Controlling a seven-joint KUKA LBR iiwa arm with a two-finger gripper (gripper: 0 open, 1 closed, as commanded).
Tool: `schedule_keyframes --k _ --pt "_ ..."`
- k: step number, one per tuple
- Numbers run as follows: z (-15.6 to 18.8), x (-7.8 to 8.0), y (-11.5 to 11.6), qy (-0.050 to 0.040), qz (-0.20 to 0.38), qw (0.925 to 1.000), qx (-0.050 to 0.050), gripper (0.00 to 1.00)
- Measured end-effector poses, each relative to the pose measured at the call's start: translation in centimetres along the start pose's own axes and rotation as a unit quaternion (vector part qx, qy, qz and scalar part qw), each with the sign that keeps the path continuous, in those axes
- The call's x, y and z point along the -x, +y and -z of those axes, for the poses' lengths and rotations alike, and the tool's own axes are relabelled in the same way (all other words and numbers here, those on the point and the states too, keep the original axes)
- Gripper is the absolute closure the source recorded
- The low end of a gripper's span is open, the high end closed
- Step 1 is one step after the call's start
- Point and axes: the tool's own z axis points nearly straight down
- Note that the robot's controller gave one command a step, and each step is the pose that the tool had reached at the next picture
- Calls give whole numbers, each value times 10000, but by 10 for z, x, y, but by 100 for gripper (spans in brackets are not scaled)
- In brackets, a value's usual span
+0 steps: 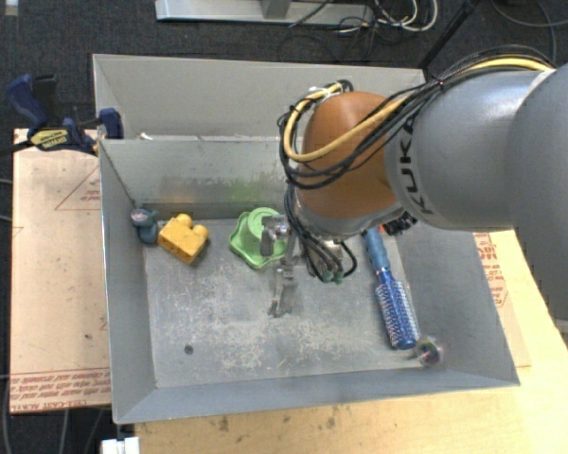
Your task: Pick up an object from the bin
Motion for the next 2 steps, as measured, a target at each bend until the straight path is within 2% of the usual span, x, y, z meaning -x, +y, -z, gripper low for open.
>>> schedule_keyframes --k 1,2 --pt "-65 29 88 -5 871 9962 11 0" --pt "14 40 99 -37 -923 9957 11 0"
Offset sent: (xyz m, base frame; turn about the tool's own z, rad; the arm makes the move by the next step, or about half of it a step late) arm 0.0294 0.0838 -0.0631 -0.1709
